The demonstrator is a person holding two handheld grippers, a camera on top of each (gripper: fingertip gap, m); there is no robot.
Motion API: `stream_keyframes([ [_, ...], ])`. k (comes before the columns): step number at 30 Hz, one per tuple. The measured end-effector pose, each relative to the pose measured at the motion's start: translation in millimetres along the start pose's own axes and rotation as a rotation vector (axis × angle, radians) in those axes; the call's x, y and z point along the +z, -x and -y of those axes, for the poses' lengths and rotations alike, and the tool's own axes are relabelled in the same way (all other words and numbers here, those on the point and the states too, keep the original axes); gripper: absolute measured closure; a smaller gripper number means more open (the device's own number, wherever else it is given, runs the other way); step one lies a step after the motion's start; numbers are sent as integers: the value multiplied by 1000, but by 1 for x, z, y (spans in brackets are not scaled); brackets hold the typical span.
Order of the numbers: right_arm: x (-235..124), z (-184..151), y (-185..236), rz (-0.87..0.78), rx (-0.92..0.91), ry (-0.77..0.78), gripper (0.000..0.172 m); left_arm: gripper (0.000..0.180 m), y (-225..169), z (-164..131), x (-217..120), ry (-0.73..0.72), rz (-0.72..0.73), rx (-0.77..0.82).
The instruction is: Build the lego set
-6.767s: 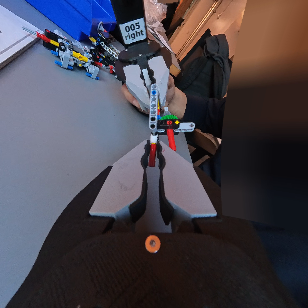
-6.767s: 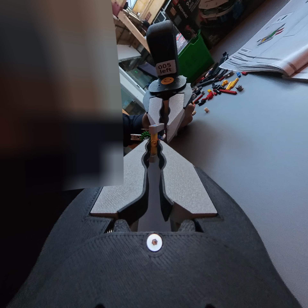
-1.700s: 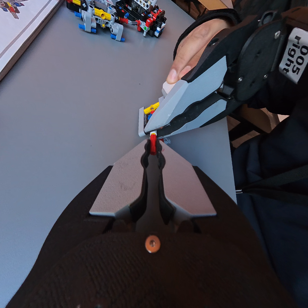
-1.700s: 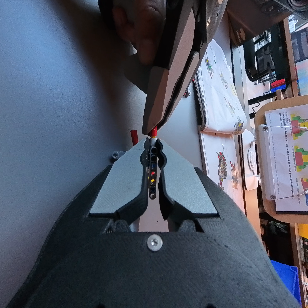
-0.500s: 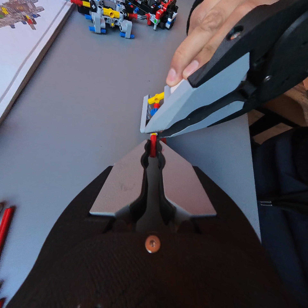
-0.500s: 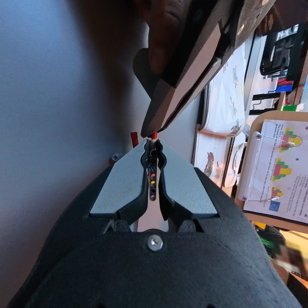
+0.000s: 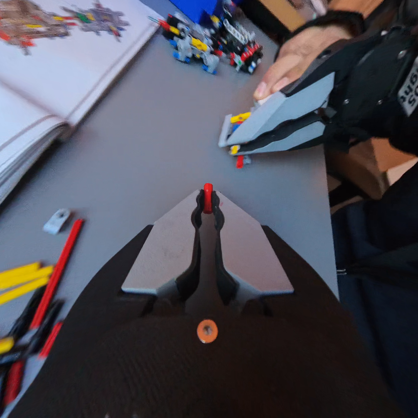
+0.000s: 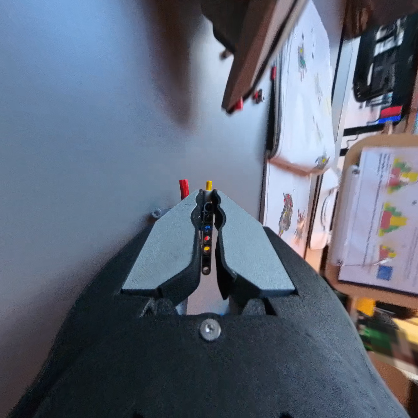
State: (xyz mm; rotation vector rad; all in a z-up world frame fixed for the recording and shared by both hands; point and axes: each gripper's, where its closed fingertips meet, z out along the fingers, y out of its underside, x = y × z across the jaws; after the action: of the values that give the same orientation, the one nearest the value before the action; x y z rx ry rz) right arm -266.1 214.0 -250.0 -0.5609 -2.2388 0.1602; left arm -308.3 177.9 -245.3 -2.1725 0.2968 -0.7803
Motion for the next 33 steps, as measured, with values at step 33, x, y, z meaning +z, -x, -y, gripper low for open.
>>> stream_keyframes([
  [33,11,19,5,319,431,-357,168,180,-14,0,35,117,50,259],
])
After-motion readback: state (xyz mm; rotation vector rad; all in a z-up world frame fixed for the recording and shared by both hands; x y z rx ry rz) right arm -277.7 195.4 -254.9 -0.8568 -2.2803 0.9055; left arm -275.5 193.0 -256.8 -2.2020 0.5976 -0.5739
